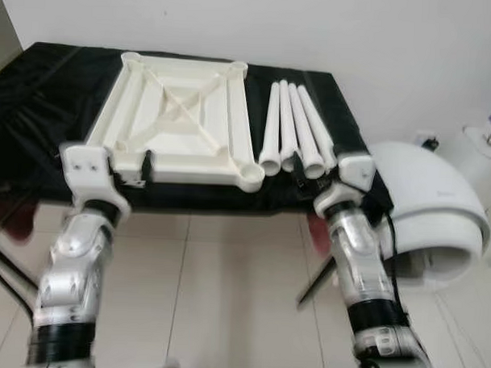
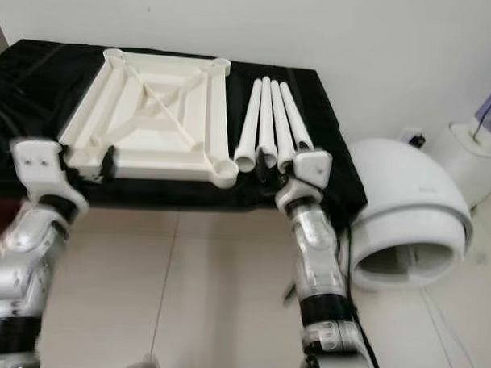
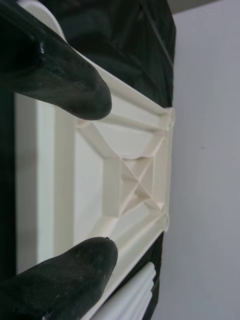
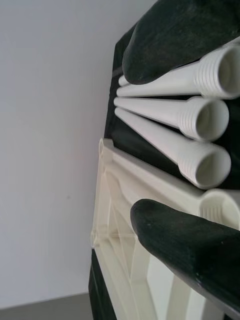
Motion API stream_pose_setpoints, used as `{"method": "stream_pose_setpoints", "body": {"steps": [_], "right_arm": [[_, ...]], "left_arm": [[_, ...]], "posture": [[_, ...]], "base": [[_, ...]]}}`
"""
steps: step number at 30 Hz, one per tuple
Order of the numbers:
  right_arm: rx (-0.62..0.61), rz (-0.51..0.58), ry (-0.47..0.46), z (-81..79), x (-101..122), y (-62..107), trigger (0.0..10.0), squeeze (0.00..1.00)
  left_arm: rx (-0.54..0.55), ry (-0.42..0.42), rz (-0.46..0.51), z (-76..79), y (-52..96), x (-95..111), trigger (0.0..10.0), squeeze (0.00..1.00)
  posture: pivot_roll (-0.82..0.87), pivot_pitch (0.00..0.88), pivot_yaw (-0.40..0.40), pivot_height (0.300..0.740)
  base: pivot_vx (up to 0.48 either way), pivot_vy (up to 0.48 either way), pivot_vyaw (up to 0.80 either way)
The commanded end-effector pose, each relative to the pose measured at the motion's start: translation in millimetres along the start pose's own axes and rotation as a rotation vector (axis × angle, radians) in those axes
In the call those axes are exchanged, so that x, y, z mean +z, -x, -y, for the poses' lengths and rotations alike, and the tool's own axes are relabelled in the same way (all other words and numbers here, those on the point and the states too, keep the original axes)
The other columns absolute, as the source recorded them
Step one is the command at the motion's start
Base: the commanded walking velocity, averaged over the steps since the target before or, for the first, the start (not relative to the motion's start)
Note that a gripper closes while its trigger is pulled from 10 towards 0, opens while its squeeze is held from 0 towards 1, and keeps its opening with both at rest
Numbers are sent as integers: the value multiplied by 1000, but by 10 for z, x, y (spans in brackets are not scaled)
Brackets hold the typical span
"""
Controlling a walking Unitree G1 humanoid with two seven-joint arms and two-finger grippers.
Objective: Building children table
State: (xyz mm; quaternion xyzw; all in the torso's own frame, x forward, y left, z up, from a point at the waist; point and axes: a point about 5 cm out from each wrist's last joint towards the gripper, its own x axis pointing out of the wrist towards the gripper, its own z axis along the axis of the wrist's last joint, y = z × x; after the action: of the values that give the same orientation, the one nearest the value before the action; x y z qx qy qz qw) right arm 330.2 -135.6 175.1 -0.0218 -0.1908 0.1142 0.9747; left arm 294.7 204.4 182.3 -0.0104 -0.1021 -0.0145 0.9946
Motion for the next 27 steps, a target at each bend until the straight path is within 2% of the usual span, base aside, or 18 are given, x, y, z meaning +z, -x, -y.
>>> {"method": "stream_pose_setpoints", "body": {"steps": [1, 27], "right_arm": [[-34, -10, 2, 98, -25, 43, 10000, 0], [-32, -5, 0, 85, -23, 24, 10000, 0]], "left_arm": [[-31, 7, -2, 71, -7, -15, 10000, 0], [-39, 8, 6, 71, -30, 9, 10000, 0]], "posture": [[40, 0, -19, 740], [38, 0, -13, 740]], "base": [[277, 0, 0], [280, 0, 0]]}}
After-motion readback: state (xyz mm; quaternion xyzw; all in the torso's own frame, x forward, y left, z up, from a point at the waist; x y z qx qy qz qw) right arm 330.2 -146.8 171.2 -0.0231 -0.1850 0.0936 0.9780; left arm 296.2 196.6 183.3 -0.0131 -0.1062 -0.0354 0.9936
